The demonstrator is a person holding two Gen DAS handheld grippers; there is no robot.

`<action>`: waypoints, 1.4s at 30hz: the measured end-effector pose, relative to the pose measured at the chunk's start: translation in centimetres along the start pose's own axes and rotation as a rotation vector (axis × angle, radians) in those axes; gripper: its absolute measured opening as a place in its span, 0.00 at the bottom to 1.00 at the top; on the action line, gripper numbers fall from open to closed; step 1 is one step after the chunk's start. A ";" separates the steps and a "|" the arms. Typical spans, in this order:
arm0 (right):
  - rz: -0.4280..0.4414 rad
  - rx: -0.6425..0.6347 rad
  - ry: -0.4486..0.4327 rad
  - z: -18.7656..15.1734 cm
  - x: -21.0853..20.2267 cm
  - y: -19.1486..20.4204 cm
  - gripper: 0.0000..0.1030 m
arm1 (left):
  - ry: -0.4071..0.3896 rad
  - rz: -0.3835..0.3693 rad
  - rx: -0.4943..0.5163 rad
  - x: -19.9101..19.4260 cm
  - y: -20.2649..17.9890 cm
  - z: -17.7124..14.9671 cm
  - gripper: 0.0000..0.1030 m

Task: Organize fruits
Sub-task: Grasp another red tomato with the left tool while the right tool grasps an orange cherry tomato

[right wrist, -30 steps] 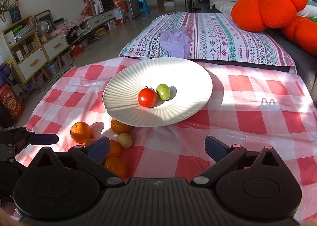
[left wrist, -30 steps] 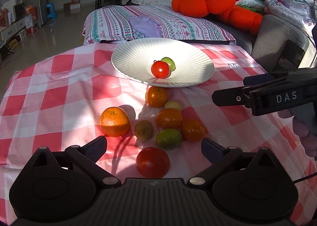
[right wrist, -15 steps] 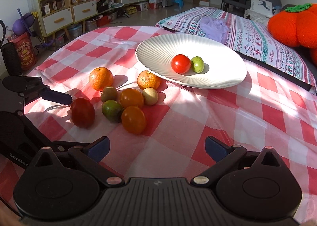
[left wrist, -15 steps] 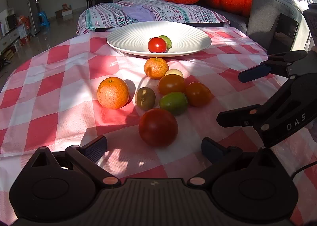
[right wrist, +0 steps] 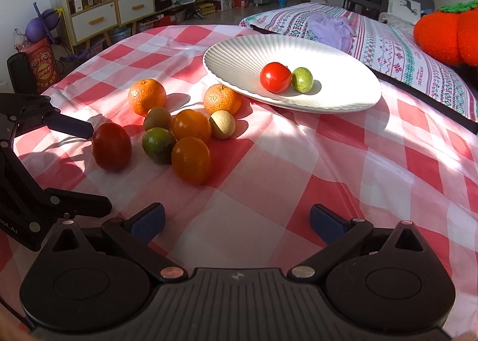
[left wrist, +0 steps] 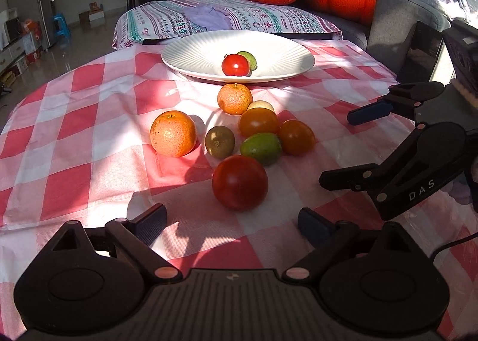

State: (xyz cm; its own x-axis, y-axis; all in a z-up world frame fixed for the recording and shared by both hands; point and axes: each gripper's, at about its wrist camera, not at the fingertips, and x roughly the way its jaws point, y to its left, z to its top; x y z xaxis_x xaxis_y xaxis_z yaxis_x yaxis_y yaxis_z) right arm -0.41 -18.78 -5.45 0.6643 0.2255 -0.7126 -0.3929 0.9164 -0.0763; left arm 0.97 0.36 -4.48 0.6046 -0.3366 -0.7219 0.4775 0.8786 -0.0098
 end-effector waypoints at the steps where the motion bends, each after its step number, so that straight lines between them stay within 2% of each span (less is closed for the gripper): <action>1: -0.008 -0.021 0.000 0.2 0.0 0.2 1.00 | -0.006 -0.009 -0.003 -0.1 0.1 0.0 0.80; 3: -0.009 -0.050 -0.006 0.4 -0.1 0.5 1.00 | -0.014 -0.028 -0.016 -0.3 0.3 0.1 0.70; 4: -0.003 -0.055 -0.010 0.5 -0.1 0.7 0.97 | -0.018 -0.038 -0.027 -0.3 0.4 0.2 0.68; 6: 0.026 -0.053 -0.016 0.6 -0.2 0.9 0.84 | -0.026 -0.055 -0.053 -0.4 0.6 0.4 0.59; 9: 0.052 -0.076 -0.028 0.9 -0.2 1.7 0.77 | -0.041 -0.069 -0.084 -0.3 0.8 0.6 0.50; 14: 0.068 -0.119 -0.045 1.5 0.0 2.7 0.63 | -0.040 -0.067 -0.088 0.1 0.8 0.9 0.41; 17: 0.057 -0.120 -0.045 2.0 0.2 2.9 0.59 | -0.039 -0.052 -0.093 0.2 0.8 0.9 0.36; 20: 0.054 -0.126 -0.053 2.1 0.1 3.0 0.51 | -0.036 -0.043 -0.107 0.2 0.6 1.1 0.35; 33: 0.060 -0.068 -0.051 2.5 0.3 2.8 0.39 | -0.028 -0.060 -0.135 0.2 0.9 1.3 0.35; 38: 0.072 -0.057 -0.041 2.9 0.5 2.8 0.27 | -0.018 -0.069 -0.141 0.2 0.9 1.5 0.35; 42: 0.083 -0.045 -0.038 3.1 0.2 2.6 0.26 | -0.023 -0.078 -0.146 -0.1 0.9 1.7 0.35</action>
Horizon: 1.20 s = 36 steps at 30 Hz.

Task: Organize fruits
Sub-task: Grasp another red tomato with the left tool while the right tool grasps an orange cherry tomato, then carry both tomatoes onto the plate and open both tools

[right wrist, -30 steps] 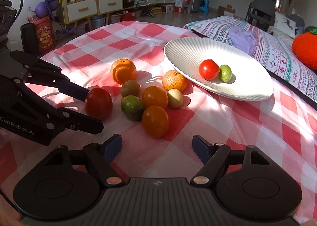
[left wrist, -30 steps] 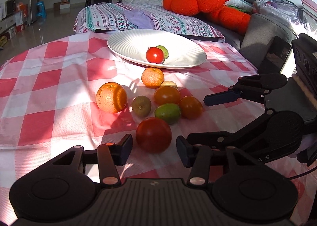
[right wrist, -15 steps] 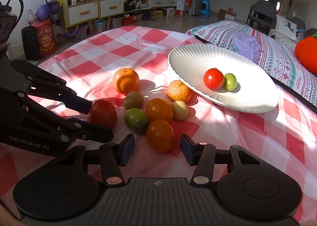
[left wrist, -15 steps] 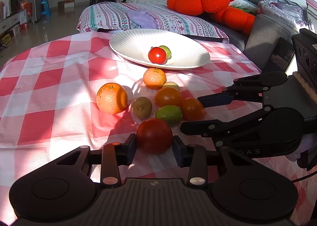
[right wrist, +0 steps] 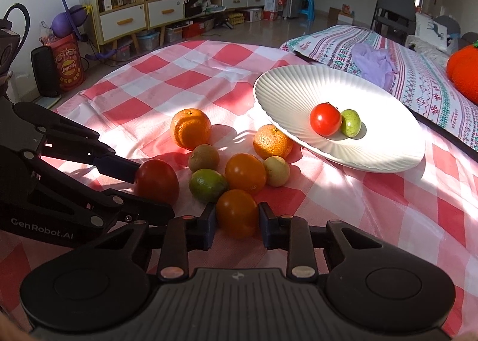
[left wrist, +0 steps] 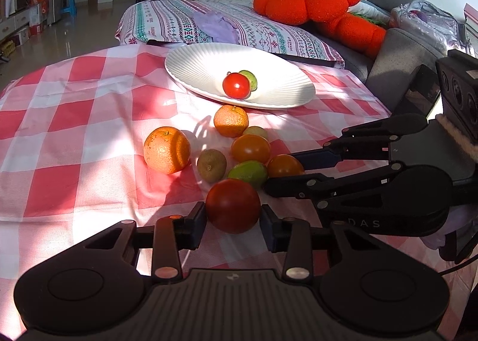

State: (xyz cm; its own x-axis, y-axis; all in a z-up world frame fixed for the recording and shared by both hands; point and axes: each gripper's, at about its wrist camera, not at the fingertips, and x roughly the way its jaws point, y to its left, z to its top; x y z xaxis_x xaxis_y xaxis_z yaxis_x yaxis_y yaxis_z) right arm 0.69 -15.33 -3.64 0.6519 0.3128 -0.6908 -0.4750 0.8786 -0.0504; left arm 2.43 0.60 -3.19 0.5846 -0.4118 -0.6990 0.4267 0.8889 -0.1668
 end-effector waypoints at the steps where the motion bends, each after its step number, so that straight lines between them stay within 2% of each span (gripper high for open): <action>1: 0.002 0.005 -0.003 0.1 -0.2 -0.1 0.26 | -0.005 -0.005 -0.003 -0.2 0.0 0.2 0.35; 12: -0.014 0.095 -0.058 1.7 -2.0 -1.7 0.26 | -0.076 -0.010 -0.007 -1.5 -1.0 2.6 0.35; 18: -0.043 0.132 -0.076 2.2 -2.1 -2.9 0.26 | -0.076 0.000 -0.027 -0.5 -1.2 3.9 0.35; 24: -0.074 0.182 -0.077 3.1 -2.0 -4.4 0.26 | -0.108 0.003 -0.052 0.1 -1.3 5.7 0.35; 36: -0.112 0.238 -0.103 4.5 -1.0 -7.0 0.26 | -0.103 0.035 -0.029 3.0 -0.6 9.6 0.34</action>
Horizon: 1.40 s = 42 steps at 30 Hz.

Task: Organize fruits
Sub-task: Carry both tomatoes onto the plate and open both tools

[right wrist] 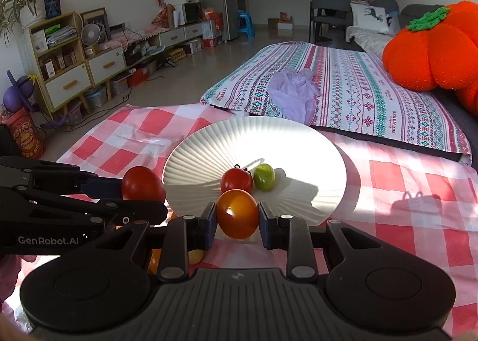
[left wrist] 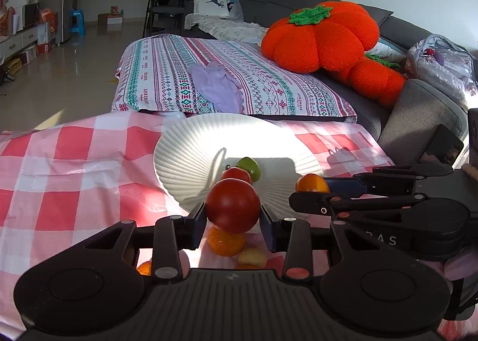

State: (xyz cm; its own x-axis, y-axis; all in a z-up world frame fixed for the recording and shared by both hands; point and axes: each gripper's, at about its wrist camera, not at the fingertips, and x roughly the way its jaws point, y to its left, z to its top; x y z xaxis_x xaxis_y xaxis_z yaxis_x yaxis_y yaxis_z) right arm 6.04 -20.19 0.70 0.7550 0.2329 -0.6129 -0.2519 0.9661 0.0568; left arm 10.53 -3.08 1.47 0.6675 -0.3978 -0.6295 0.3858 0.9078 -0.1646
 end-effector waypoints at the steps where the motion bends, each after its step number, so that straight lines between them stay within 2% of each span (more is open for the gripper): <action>1: -0.003 0.001 0.000 0.0 0.2 -0.1 0.26 | 0.005 -0.004 -0.005 0.5 0.2 0.4 0.35; 5: -0.028 -0.010 0.018 -0.2 1.2 -0.3 0.26 | 0.015 -0.048 -0.032 2.5 1.3 1.7 0.35; 13: -0.030 -0.028 0.034 -0.7 2.0 -0.8 0.26 | 0.048 -0.032 -0.035 7.0 2.0 4.2 0.35; 20: -0.024 0.003 0.027 -0.9 2.3 -1.7 0.26 | 0.052 -0.072 -0.083 9.4 2.8 4.6 0.35; 32: -0.032 0.015 0.009 -1.1 3.1 -1.7 0.26 | 0.133 -0.132 -0.031 11.7 1.8 5.0 0.35; 42: -0.053 0.029 -0.009 -1.1 2.9 -1.8 0.26 | 0.118 -0.126 0.014 12.4 0.8 5.0 0.35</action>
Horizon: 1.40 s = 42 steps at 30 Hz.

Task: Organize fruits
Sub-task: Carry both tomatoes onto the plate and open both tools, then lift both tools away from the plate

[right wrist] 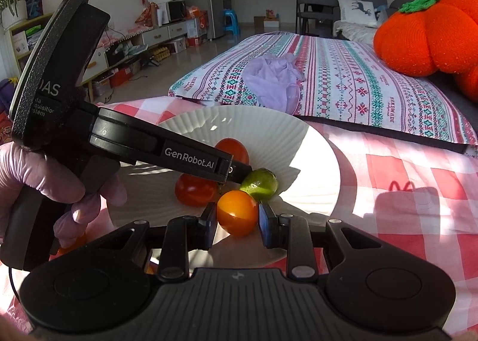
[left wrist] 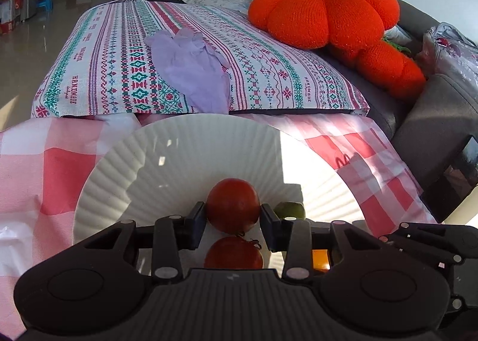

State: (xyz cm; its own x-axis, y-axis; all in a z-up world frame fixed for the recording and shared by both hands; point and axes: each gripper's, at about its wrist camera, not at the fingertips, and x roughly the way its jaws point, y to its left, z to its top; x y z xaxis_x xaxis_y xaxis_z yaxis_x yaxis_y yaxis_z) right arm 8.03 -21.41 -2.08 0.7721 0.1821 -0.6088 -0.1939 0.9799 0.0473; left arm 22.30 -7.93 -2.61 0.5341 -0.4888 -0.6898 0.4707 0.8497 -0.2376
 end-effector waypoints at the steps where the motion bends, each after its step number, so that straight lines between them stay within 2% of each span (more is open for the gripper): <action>1: 0.002 0.010 -0.003 0.0 0.0 -0.2 0.26 | -0.003 0.010 0.003 -0.1 0.0 0.0 0.35; 7: 0.014 0.043 -0.006 0.2 0.0 -0.7 0.26 | -0.010 0.009 -0.006 -0.8 0.5 -0.1 0.36; 11: 0.011 0.051 -0.007 0.2 -0.1 -0.7 0.27 | -0.018 0.010 -0.009 -1.4 0.4 -0.1 0.41; 15: 0.005 0.056 -0.011 0.3 -0.4 -0.7 0.35 | -0.023 0.022 0.005 -2.4 0.1 -0.2 0.48; 19: 0.002 0.055 -0.006 0.4 -0.6 -0.7 0.37 | -0.035 0.039 0.001 -3.8 0.0 -0.4 0.55; 25: -0.003 0.048 -0.006 0.6 -1.4 -0.8 0.45 | -0.049 0.078 -0.007 -6.4 0.1 -1.3 0.72; 30: -0.022 0.049 0.000 0.7 -2.3 -0.8 0.58 | -0.051 0.123 0.003 -8.5 -0.4 -2.4 0.85; 36: -0.064 0.043 0.059 0.4 -2.8 -1.0 0.67 | -0.031 0.141 -0.002 -10.5 -1.0 -3.9 0.91; 42: -0.039 0.079 0.103 -0.2 -3.7 -1.2 0.73 | -0.022 0.191 0.020 -12.3 -2.0 -5.1 0.96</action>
State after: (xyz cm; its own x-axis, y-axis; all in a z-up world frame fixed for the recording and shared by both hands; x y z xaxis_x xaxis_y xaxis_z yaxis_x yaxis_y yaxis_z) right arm 5.26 -23.30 -0.01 0.7113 0.1386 -0.6891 -0.1137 0.9901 0.0818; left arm 11.20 -2.60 2.92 0.6300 -0.3232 -0.7061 0.3729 0.9235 -0.0899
